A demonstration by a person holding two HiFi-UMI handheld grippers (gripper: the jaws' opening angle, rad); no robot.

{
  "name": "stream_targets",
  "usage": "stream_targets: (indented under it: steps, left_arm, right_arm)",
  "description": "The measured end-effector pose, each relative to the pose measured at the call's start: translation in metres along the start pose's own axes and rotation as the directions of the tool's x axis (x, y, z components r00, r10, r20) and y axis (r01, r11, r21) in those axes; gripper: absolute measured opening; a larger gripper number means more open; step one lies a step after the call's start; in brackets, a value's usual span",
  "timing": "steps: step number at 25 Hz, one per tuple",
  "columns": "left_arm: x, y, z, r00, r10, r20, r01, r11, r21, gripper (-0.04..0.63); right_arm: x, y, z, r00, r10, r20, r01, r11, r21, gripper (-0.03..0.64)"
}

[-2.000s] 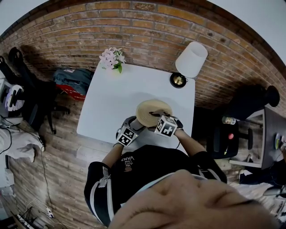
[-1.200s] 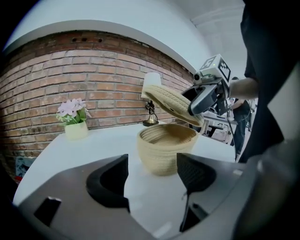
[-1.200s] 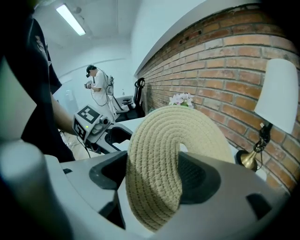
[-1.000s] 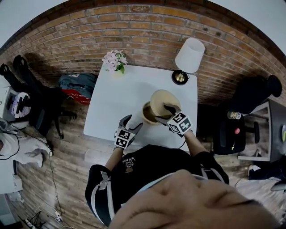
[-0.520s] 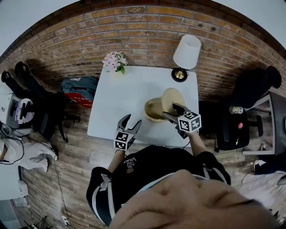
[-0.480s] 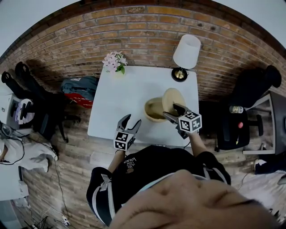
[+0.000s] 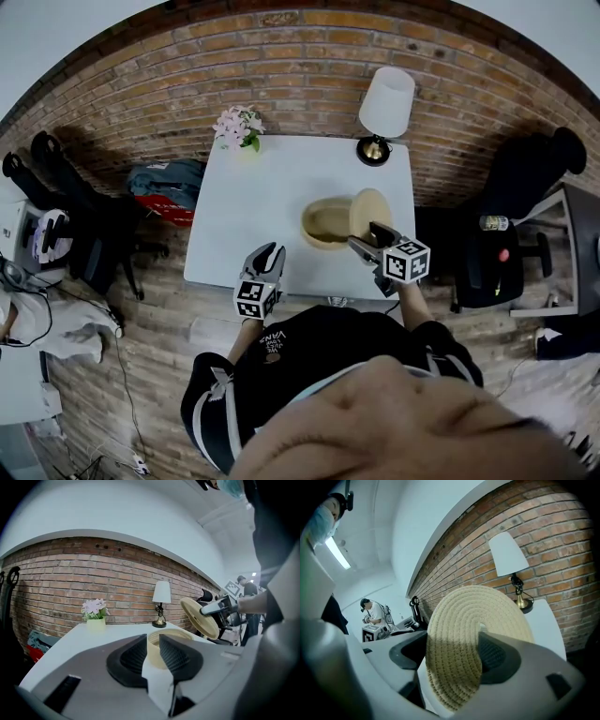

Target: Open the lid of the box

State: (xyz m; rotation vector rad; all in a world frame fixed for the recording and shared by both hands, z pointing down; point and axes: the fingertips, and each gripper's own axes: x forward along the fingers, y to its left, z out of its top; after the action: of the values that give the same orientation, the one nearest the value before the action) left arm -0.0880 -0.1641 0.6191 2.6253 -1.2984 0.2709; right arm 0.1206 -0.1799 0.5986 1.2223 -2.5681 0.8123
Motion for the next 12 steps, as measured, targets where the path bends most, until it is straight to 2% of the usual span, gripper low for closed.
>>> stream_targets:
  steps: [5, 12]
  left_arm:
    - [-0.008, 0.003, 0.008, 0.999, 0.03, 0.037, -0.029, 0.999, -0.021, 0.046]
    - [-0.016, -0.002, 0.014, 0.997, 0.029, 0.078, -0.023, 0.997, -0.079, 0.025]
  right_arm:
    - [-0.013, 0.0, -0.005, 1.0, -0.02, 0.023, 0.019, 0.999, 0.029, 0.321]
    - [-0.027, -0.003, -0.011, 0.998, -0.05, 0.031, 0.048, 0.997, 0.052, 0.321]
